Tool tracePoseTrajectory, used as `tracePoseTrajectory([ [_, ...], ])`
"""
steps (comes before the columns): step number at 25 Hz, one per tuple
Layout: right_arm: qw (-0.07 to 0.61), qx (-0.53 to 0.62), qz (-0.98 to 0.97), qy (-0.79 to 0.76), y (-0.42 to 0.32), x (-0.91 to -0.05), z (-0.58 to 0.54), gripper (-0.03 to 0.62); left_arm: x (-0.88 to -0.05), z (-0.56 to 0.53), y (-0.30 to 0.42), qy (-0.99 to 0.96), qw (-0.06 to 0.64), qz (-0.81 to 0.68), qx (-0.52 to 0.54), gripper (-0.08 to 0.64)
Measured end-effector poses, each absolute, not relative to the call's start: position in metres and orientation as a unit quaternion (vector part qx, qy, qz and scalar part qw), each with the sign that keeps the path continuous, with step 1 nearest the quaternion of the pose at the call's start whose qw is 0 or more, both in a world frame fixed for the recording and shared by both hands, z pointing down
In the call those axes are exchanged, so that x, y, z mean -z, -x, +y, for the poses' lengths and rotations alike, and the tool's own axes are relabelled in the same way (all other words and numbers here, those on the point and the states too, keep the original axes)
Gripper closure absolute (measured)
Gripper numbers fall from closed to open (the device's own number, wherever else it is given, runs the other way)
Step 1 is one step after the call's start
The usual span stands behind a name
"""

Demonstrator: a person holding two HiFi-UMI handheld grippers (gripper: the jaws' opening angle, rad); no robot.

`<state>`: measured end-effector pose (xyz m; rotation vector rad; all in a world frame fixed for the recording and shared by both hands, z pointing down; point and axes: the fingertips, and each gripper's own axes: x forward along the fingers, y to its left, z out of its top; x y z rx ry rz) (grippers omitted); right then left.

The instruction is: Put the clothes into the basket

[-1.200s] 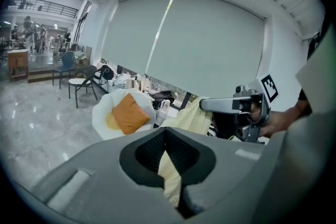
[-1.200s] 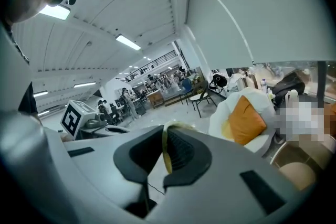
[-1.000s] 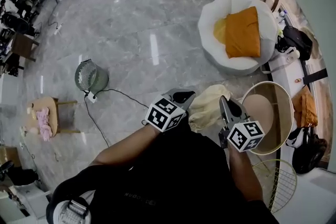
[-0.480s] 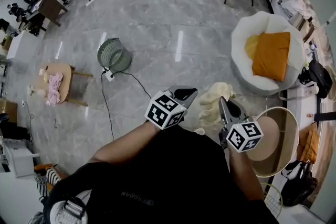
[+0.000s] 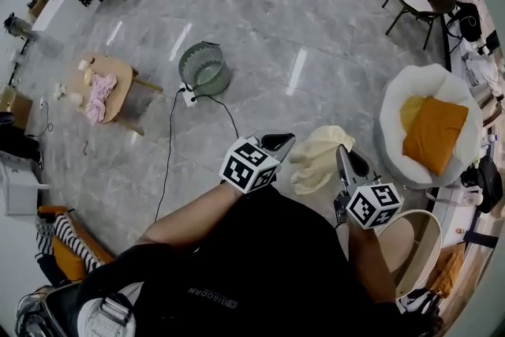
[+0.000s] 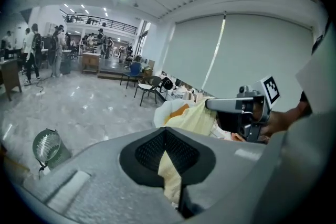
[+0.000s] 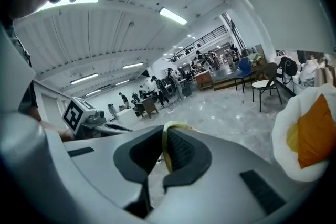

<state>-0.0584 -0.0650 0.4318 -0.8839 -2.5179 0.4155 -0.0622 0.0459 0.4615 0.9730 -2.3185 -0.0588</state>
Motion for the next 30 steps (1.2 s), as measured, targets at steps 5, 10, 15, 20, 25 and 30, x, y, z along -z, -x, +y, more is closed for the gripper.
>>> tracePoseTrajectory([
  [5,0.225,-0.133,-0.904,0.339,0.096,-0.426,0.008,0.571,-0.455,0.107,0.102,-0.361,0.294,-0.884,0.037,0.56],
  [10,0.236,-0.124,-0.896,0.354,0.14,-0.429,0.067,0.571,-0.455,0.167,0.139,-0.342,0.288,-0.893,0.049,0.56],
  [15,0.247,-0.13,-0.89,0.361,0.177,-0.438,0.126,0.571,-0.465,0.24,0.159,-0.318,0.298,-0.898,0.056,0.56],
  [20,0.253,-0.124,-0.883,0.374,0.207,-0.436,0.179,0.571,-0.466,0.304,0.175,-0.277,0.297,-0.911,0.074,0.56],
  [25,0.257,-0.106,-0.865,0.417,0.228,-0.431,0.233,0.571,-0.462,0.351,0.18,-0.232,0.287,-0.924,0.095,0.56],
  [30,0.266,-0.093,-0.839,0.465,0.249,-0.433,0.284,0.571,-0.469,0.396,0.175,-0.174,0.288,-0.934,0.118,0.56],
])
